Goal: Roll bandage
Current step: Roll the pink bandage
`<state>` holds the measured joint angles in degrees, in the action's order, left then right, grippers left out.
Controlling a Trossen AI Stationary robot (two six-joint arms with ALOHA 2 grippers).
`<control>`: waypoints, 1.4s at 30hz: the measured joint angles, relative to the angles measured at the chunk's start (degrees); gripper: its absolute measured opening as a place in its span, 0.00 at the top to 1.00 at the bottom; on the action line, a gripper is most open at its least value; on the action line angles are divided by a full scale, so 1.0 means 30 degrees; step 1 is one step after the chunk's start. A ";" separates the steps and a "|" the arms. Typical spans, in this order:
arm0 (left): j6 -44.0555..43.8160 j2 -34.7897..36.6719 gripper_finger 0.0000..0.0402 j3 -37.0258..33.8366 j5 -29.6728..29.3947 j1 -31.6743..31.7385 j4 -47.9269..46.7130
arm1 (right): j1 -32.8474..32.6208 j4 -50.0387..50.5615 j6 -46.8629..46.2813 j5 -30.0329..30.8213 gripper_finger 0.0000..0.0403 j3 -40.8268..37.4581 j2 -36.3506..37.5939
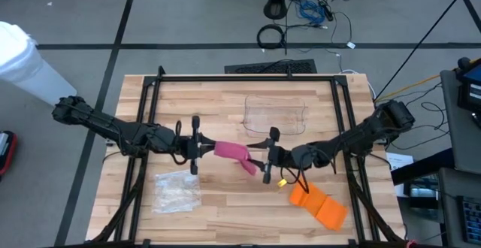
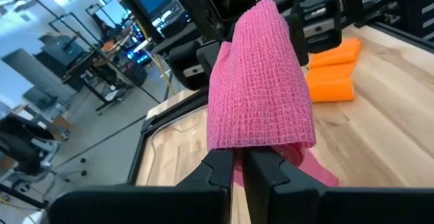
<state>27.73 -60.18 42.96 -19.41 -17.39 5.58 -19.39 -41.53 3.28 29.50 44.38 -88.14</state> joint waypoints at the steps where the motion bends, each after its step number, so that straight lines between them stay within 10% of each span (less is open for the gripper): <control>1: -0.0083 0.0000 0.96 0.0000 0.0092 0.0000 0.0007 | 0.0182 -0.0114 -0.0093 -0.0486 0.60 0.0000 0.0000; 8: -0.0131 0.0000 0.96 0.0000 0.0411 0.0000 -0.0040 | 0.1017 0.0202 0.0150 -0.2312 0.97 0.0000 0.0007; 18: 0.0017 -0.0007 0.96 -0.0007 0.1979 0.0000 -0.2134 | 0.0201 -0.1302 0.4245 0.4197 1.00 0.0000 0.0117; 32: -0.0627 -0.0015 0.96 -0.0015 0.3842 0.0000 -0.4321 | -0.0381 -0.6605 1.2896 0.6401 1.00 0.0072 0.0124; 42: -0.0592 0.0030 0.96 -0.0013 0.3959 -0.0524 -0.4206 | -0.0543 -0.1064 1.0321 0.6177 1.00 0.1069 0.0131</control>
<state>25.95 -60.09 42.92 -7.53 -18.96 -7.03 -21.02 -44.72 34.25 48.04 47.59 -87.74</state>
